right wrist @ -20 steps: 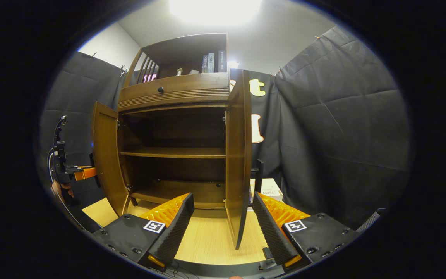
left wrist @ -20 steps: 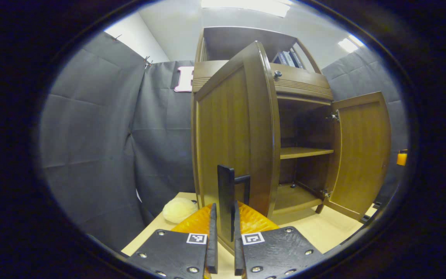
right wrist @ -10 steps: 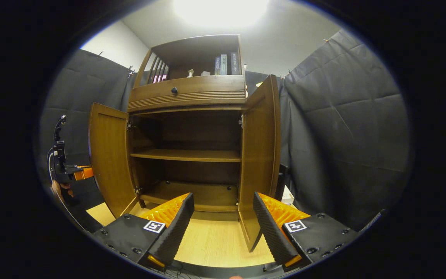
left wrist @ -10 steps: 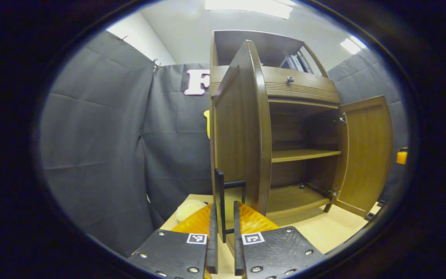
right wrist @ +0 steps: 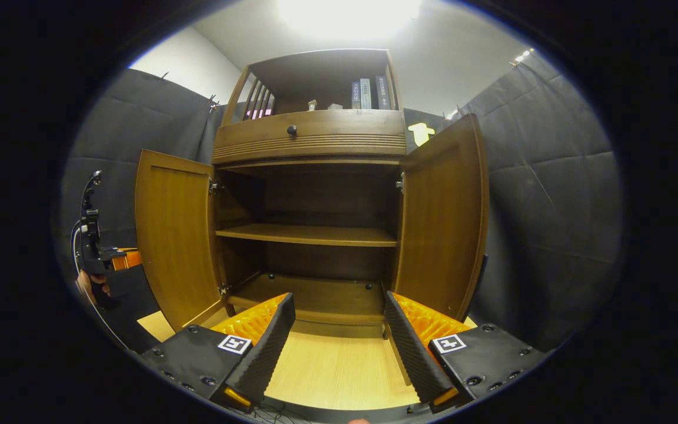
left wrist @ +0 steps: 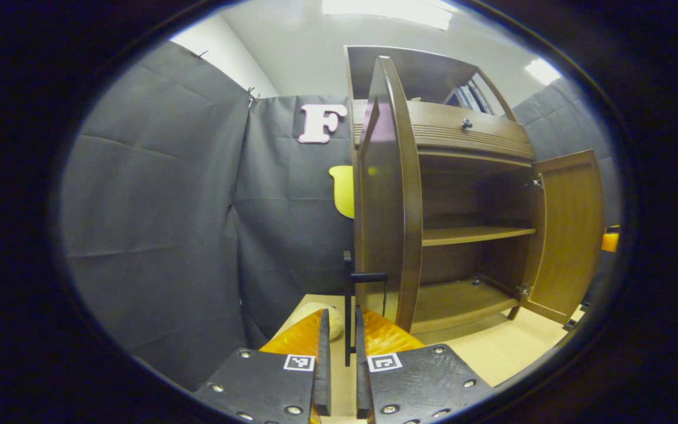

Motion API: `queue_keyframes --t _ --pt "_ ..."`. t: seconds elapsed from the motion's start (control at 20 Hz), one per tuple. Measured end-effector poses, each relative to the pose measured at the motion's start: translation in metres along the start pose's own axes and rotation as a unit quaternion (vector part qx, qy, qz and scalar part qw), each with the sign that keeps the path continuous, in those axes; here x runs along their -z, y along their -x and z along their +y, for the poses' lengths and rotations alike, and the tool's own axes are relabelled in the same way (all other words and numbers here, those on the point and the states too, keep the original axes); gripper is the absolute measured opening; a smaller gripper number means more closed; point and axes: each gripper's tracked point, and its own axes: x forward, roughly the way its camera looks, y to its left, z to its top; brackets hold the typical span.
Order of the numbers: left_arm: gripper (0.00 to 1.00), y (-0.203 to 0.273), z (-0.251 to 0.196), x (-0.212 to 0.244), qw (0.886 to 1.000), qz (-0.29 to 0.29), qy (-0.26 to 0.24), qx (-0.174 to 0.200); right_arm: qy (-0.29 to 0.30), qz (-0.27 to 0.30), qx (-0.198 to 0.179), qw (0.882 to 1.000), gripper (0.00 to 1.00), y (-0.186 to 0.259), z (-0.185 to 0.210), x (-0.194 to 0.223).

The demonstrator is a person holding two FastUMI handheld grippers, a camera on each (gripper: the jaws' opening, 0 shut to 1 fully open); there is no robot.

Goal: Open the right door of the double-door shoe cabinet with the right hand, and open the left door with the left hand.

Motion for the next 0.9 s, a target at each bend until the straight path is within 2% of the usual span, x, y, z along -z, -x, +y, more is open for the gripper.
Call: queue_keyframes --t 0.1,0.15,0.2,0.3,0.4,0.45,0.6,0.7,0.9 --pt "0.15 0.001 0.001 0.001 1.0 0.003 0.0 -0.011 -0.006 -0.002 0.004 1.0 0.99 -0.005 0.006 -0.001" --pt "0.18 0.001 0.002 0.002 1.0 0.004 0.002 -0.017 -0.01 -0.005 0.005 1.0 0.99 -0.007 0.01 -0.001" --pt "0.2 0.001 0.0 0.002 1.0 0.004 0.005 -0.019 -0.014 -0.008 0.005 1.0 0.93 -0.009 0.012 -0.002" --pt "0.18 0.001 -0.002 0.0 1.0 0.007 0.01 -0.015 -0.021 -0.009 0.008 1.0 0.96 -0.011 0.014 -0.001" --pt "0.19 0.006 0.0 -0.009 1.0 0.005 0.002 -0.022 -0.034 -0.01 0.003 0.999 0.96 -0.01 0.015 -0.003" --pt "0.2 0.007 -0.001 -0.012 1.0 0.002 -0.001 -0.025 -0.036 -0.015 0.004 0.999 0.93 -0.007 0.013 -0.006" --pt "0.2 0.015 -0.001 -0.022 0.999 -0.013 0.0 -0.031 -0.024 -0.028 0.015 0.999 0.92 0.003 -0.003 -0.014" --pt "0.2 0.023 -0.001 -0.035 0.999 -0.018 0.0 -0.039 -0.021 -0.033 0.015 0.999 0.96 0.016 -0.012 -0.017" --pt "0.21 0.067 -0.026 -0.052 0.999 -0.03 0.009 -0.041 -0.029 -0.037 0.016 0.999 0.96 0.042 -0.034 -0.023"
